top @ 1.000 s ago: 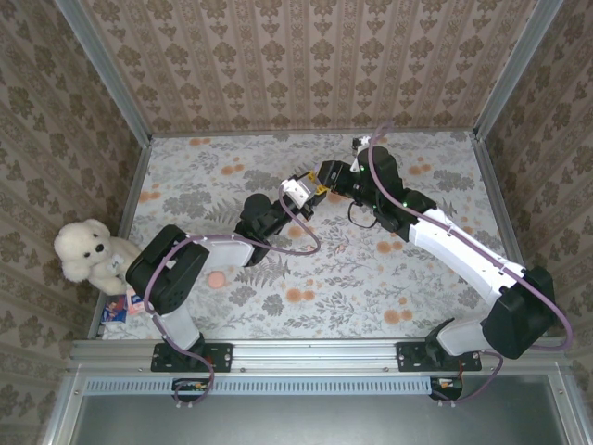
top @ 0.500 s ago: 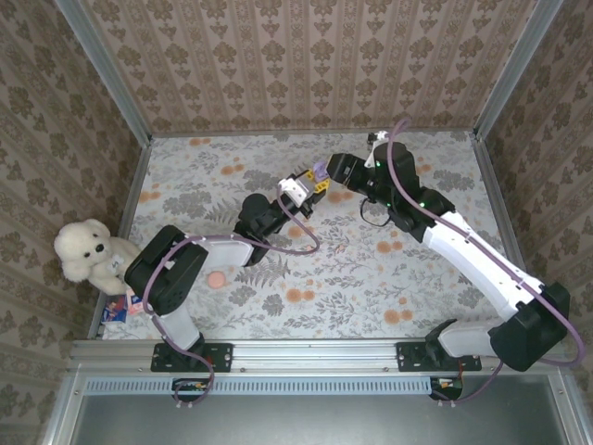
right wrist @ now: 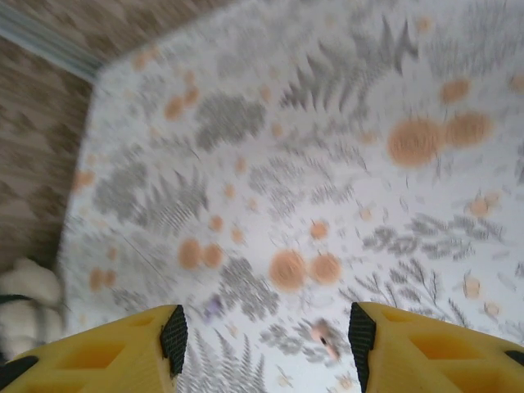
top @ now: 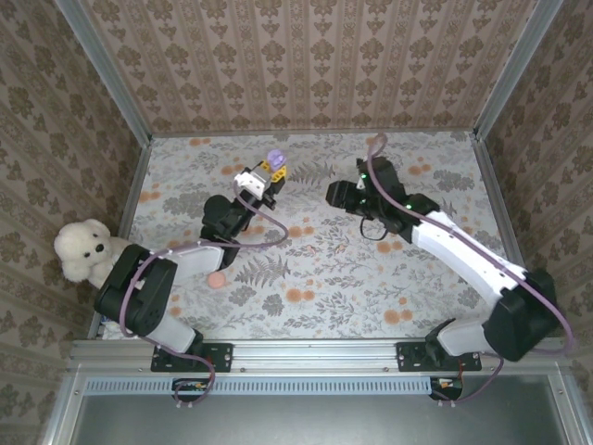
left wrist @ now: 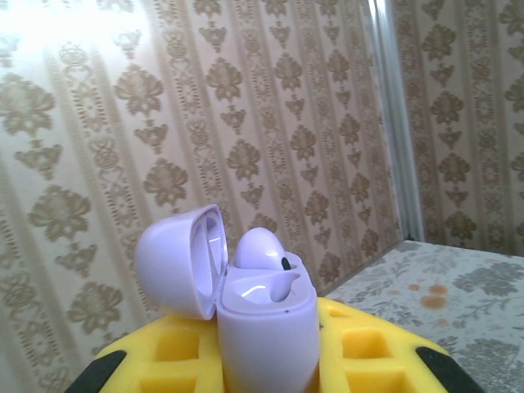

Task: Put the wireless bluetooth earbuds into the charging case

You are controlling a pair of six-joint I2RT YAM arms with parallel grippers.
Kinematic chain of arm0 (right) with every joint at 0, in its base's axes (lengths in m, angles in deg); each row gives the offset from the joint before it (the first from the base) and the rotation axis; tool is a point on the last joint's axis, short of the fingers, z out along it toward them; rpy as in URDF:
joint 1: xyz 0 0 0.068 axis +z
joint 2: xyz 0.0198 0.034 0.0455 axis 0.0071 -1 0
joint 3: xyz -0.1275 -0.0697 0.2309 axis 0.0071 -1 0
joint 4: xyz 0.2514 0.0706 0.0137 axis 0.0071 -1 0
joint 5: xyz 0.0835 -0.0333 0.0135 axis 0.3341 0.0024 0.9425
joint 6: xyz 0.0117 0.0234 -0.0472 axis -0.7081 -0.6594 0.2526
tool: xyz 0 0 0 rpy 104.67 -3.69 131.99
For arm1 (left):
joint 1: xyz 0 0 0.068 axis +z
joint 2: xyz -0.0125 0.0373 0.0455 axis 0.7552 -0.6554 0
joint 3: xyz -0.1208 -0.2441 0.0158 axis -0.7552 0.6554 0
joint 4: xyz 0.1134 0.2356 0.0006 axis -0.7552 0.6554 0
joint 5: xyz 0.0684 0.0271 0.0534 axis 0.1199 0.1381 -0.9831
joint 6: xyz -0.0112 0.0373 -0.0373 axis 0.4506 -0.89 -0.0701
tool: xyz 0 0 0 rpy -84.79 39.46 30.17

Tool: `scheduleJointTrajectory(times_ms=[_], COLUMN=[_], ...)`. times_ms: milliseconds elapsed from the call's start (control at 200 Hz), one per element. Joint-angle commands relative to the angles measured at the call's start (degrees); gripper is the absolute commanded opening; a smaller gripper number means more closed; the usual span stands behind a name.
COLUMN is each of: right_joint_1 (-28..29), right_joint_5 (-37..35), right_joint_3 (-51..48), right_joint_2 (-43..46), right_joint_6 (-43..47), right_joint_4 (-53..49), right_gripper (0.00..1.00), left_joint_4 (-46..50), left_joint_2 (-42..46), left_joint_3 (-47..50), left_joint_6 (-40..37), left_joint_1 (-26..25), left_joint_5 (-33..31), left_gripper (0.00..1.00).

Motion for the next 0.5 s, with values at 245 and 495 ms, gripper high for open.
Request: scheduleJointTrajectory(times_ms=[245,495], right_joint_1=[15.05,20.11], right_joint_5=[-4.9,-10.46], right_joint_3=[14.6,29.69], right_joint_2=[-22.98,-36.24], right_joint_6=[-12.08,-21.69], right_joint_4=[-10.11,-19.07], right_gripper=[0.57,0.56], left_joint_4=[-1.8,-1.44], left_joint_2=[7.33,8.69], left_joint_3=[6.08,7.49], left_joint_6=[3.87,6.19], left_joint_1=[7.66,12.05], left_joint_5=[-8.71,-16.3], left_gripper=[0.0,0.0])
